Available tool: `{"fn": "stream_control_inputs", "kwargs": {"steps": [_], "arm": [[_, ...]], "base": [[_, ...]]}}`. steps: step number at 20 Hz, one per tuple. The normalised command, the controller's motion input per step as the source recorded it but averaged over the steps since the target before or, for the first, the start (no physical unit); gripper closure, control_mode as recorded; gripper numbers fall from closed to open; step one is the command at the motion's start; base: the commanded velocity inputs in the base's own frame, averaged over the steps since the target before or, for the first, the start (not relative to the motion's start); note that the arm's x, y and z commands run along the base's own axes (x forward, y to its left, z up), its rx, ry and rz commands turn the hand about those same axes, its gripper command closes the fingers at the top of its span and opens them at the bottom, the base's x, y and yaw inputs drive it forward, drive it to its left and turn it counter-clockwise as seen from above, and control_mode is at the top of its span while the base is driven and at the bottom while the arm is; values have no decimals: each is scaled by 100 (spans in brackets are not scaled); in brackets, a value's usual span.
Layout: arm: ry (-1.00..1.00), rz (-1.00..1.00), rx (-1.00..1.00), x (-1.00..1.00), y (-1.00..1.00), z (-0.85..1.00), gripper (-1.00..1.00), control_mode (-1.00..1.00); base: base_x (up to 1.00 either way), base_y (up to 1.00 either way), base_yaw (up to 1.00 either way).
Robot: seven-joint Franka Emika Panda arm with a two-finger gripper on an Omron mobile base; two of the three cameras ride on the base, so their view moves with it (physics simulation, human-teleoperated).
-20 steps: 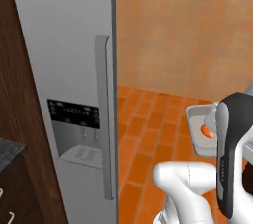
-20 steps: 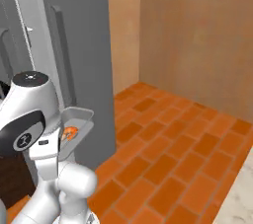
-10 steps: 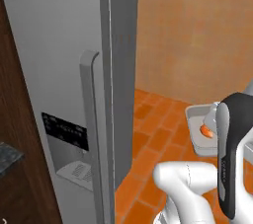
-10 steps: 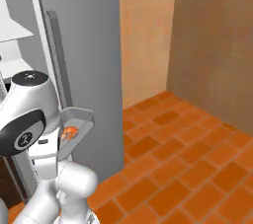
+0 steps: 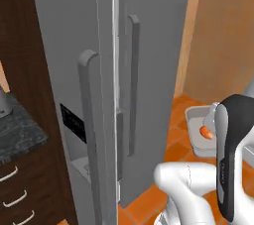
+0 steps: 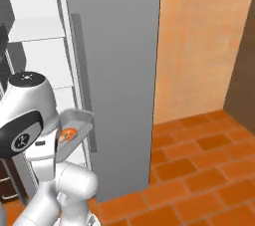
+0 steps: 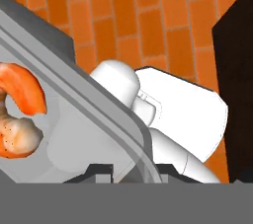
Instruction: Take the meat container that has the shrimp and place it on the second highest rack of the freezer. Then take the vegetable container that has the cucumber and mushroom and place it on the highest rack of the freezer.
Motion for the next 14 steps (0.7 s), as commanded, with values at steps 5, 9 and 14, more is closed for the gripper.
{"fn": "stream_control_inputs", "kwargs": {"steps": [5, 9, 14], "arm": [[0, 0, 0, 0, 0, 0, 100, 100], [0, 0, 0, 0, 0, 0, 100, 100], [0, 0, 0, 0, 0, 0, 100, 100]], "base": [[33, -50, 71], [44, -45, 69], [38, -44, 67]]}}
